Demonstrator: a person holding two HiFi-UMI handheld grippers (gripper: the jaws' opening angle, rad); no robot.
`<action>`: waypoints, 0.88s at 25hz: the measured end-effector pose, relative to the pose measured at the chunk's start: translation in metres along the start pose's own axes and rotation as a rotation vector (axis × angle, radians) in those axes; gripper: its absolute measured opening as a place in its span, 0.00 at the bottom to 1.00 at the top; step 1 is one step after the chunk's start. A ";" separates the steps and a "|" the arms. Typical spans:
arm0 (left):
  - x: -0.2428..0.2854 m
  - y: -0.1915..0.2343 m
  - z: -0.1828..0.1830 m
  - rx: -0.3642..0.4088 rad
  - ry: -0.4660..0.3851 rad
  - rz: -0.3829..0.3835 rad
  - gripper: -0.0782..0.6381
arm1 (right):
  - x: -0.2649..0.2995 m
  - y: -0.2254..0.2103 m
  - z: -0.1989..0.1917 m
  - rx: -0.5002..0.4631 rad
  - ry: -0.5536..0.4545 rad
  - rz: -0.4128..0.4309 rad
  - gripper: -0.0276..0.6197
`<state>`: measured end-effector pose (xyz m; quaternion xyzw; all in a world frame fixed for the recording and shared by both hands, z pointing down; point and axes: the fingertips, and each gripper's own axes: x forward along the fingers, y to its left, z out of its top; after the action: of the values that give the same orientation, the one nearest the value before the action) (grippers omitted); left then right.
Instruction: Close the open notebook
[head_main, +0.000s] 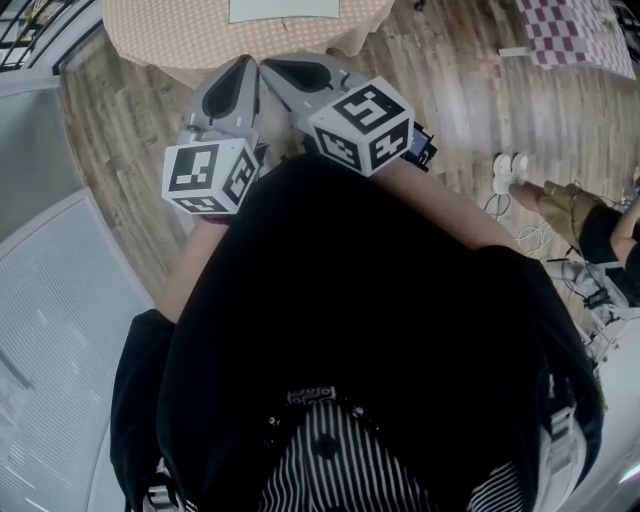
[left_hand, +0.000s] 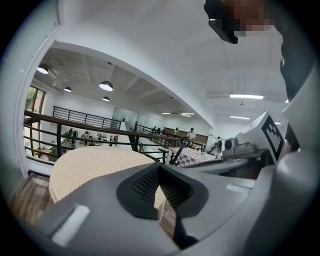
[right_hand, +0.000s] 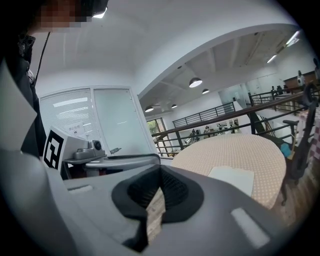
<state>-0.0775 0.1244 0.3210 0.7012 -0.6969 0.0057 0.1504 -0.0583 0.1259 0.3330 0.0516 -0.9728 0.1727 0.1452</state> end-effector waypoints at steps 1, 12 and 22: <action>0.008 -0.001 0.002 -0.005 0.003 0.003 0.09 | -0.001 -0.008 0.003 0.003 0.001 0.006 0.04; 0.083 -0.017 0.014 -0.005 0.029 0.044 0.09 | -0.010 -0.083 0.023 0.039 0.016 0.061 0.04; 0.116 -0.027 0.011 0.009 0.075 0.035 0.09 | -0.016 -0.116 0.022 0.102 0.023 0.059 0.04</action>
<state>-0.0498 0.0088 0.3301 0.6888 -0.7029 0.0377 0.1733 -0.0316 0.0101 0.3454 0.0280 -0.9622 0.2267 0.1484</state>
